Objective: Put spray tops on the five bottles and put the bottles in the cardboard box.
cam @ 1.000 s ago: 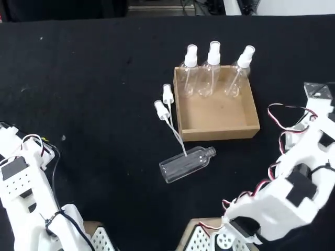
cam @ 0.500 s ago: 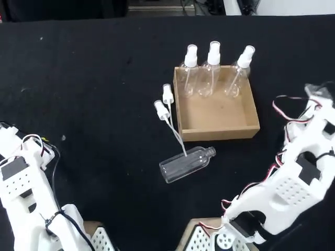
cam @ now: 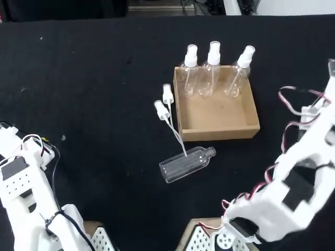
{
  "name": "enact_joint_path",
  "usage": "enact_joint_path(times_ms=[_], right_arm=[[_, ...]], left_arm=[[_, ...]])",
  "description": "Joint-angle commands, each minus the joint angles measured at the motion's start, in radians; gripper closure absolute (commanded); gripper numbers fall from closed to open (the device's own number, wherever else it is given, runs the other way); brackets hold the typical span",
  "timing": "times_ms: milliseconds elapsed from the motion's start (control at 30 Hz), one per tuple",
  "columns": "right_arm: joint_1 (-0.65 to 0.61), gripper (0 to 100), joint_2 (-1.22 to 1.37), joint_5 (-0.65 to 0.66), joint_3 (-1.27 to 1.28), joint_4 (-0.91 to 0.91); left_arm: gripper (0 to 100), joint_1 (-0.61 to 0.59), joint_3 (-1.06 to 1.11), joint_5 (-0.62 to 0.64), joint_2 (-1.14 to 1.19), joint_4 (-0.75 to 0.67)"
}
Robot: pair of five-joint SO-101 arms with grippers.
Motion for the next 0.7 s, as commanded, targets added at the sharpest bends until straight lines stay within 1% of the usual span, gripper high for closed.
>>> enact_joint_path(times_ms=[0,133,267,333,500,667], right_arm=[[-0.021,98.8,-0.213,-0.051,0.282,-0.367],[-0.043,98.8,-0.318,-0.133,0.486,-0.651],[-0.048,98.7,-0.326,-0.272,0.621,-0.947],[-0.048,98.7,-0.312,-0.313,0.687,-1.112],[-0.048,98.7,-0.239,-0.325,0.828,-1.452],[-0.041,98.7,-0.139,-0.327,0.906,-1.679]], left_arm=[[82,0.004,-0.036,0.006,-0.020,-0.011],[82,0.004,-0.035,0.006,-0.020,-0.011],[82,0.004,-0.035,0.005,-0.020,-0.011],[82,0.004,-0.035,0.005,-0.020,-0.011],[82,0.004,-0.035,0.005,-0.020,-0.011],[82,0.004,-0.035,0.005,-0.020,-0.012]])
